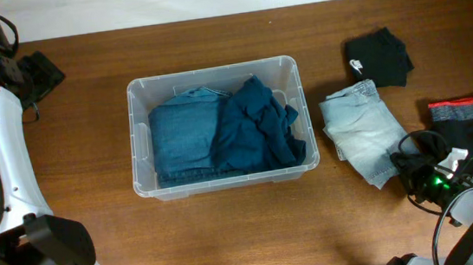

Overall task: Pack container
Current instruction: 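Slide the right gripper under the jeans' lower right corner and grasp, then lift the light-wash jeans with the right gripper over the box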

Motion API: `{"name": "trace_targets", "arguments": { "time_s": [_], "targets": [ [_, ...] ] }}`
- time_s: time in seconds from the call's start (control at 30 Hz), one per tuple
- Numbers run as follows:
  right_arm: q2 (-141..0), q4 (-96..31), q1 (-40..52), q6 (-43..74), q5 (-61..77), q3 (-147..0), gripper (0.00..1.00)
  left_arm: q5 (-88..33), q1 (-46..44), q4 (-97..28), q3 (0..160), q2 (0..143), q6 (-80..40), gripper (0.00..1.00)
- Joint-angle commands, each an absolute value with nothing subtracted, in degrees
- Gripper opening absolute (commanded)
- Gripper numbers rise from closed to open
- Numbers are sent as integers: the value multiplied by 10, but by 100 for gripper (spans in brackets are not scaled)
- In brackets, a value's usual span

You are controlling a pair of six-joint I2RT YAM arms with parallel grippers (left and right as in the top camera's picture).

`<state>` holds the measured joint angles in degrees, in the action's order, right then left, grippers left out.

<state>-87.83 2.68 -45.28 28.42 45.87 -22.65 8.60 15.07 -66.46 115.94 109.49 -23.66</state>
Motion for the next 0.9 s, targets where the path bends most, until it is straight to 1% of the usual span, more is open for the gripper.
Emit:
{"name": "trace_targets", "arguments": {
  "time_s": [0.0,0.13,0.27,0.47,0.7,0.87],
  "targets": [
    [-903,18,-435,279,392,-203,19,89,151,-665,1163,1097,-244,99],
    [-903,55,-434,279,462,-204,4,89,151,-665,1163,1097,-244,100],
    [-903,85,-434,279,554,-220,4,88,151,-665,1163,1097,-244,99],
    [-896,84,-434,281,660,-271,4,89,151,-665,1163,1097,-244,100],
    [-868,96,-434,362,779,-373,4,89,151,-665,1163,1097,-244,99],
    [-840,104,-434,419,815,-452,4,88,151,-665,1163,1097,-244,99]
  ]
}}
